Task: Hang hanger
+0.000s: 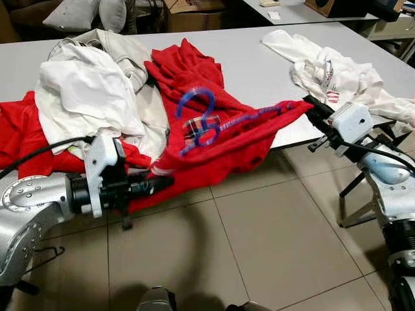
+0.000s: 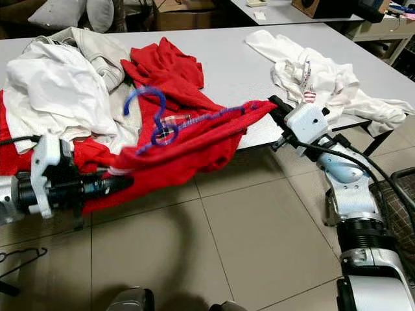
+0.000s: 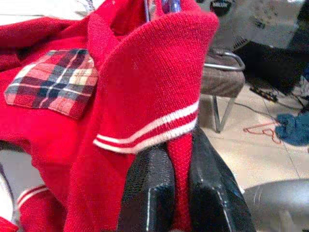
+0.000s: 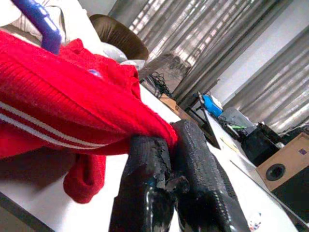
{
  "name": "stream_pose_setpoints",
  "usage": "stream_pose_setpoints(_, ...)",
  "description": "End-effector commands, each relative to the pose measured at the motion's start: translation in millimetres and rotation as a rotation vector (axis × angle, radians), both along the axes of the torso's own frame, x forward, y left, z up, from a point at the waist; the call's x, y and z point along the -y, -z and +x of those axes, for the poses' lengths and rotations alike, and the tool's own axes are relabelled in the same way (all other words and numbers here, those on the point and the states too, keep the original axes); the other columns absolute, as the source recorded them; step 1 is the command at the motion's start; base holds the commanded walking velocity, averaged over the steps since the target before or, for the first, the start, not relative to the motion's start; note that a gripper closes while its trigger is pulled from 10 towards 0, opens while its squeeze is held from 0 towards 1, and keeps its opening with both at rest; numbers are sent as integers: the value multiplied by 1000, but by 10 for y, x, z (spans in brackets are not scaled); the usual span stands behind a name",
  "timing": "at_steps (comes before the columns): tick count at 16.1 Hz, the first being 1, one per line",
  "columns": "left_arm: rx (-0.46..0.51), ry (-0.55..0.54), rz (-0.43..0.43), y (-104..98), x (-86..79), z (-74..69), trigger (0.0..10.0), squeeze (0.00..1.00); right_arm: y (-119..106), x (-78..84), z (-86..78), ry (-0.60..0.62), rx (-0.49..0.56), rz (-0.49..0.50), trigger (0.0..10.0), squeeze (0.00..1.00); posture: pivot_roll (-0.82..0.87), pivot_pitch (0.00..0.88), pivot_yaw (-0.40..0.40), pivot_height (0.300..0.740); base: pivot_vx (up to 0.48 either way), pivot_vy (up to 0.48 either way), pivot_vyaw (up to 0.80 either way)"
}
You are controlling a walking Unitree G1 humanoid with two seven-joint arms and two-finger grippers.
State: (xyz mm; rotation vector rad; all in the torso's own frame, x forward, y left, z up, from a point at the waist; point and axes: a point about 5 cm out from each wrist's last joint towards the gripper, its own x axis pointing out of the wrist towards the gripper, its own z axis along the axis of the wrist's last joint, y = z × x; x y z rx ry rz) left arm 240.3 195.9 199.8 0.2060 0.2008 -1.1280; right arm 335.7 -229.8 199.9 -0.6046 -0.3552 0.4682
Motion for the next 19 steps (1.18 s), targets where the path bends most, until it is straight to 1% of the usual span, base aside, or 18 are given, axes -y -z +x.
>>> stream_pose_setpoints(1,-93,-27,113,158,-176,-49,0,0,-200,518,-43,230,67,75,0,0,81,51,-43,740,0,0,0)
stream_pose_setpoints(2,-106,-23,139,190,-197,-59,0,0,-218,546,-44,238,71,74,0,0,81,51,-43,740,0,0,0)
stream_pose_setpoints(3,-126,-21,185,251,-244,-75,0,0,-253,595,-45,253,79,70,0,0,81,51,-43,740,0,0,0)
stream_pose_setpoints(4,-138,-26,208,282,-270,-76,0,0,-279,621,-45,259,85,71,0,0,81,47,-37,740,0,0,0)
stream_pose_setpoints(5,-144,-23,227,300,-288,-81,0,0,-293,628,-45,260,89,69,0,0,81,47,-37,740,0,0,0)
stream_pose_setpoints(6,-160,-16,275,343,-324,-93,0,0,-323,639,-41,259,97,66,0,0,82,45,-38,740,0,0,0)
stream_pose_setpoints(7,-172,-6,287,364,-339,-100,0,0,-356,639,-34,250,105,69,0,0,82,43,-38,740,0,0,0)
stream_pose_setpoints(9,-193,67,335,392,-344,-121,0,0,-416,550,-8,160,103,43,0,0,82,37,-41,740,0,0,0)
stream_pose_setpoints(10,-193,77,337,393,-339,-118,0,0,-425,509,-1,129,99,42,0,0,81,35,-40,740,0,0,0)
stream_pose_setpoints(11,-186,92,343,391,-305,-80,0,0,-458,340,12,17,88,46,0,0,83,28,-41,740,0,0,0)
stream_pose_setpoints(12,-178,98,359,402,-283,-42,0,0,-508,194,15,-72,87,70,0,0,83,22,-41,740,0,0,0)
stream_pose_setpoints(13,-174,102,367,408,-279,-31,0,0,-527,152,15,-96,87,78,0,0,83,22,-41,740,0,0,0)
stream_pose_setpoints(14,-160,92,392,427,-281,18,0,0,-562,30,11,-162,83,78,0,0,81,13,-39,740,0,0,0)
stream_pose_setpoints(15,-109,108,380,398,-229,82,0,0,-557,-142,-6,-249,61,66,0,0,80,7,-39,740,0,0,0)
stream_pose_setpoints(16,-95,114,367,384,-208,97,0,0,-550,-179,-10,-267,55,61,0,0,80,7,-39,740,0,0,0)
stream_pose_setpoints(17,-63,182,326,314,-92,103,0,0,-501,-296,-7,-327,18,43,0,0,81,0,-39,740,0,0,0)
stream_pose_setpoints(18,-53,219,306,272,-33,103,0,0,-482,-368,-6,-366,-6,38,0,0,81,0,-39,740,0,0,0)
stream_pose_setpoints(19,-47,226,297,251,-15,110,0,0,-473,-398,-5,-383,-18,32,0,0,82,0,-40,740,0,0,0)
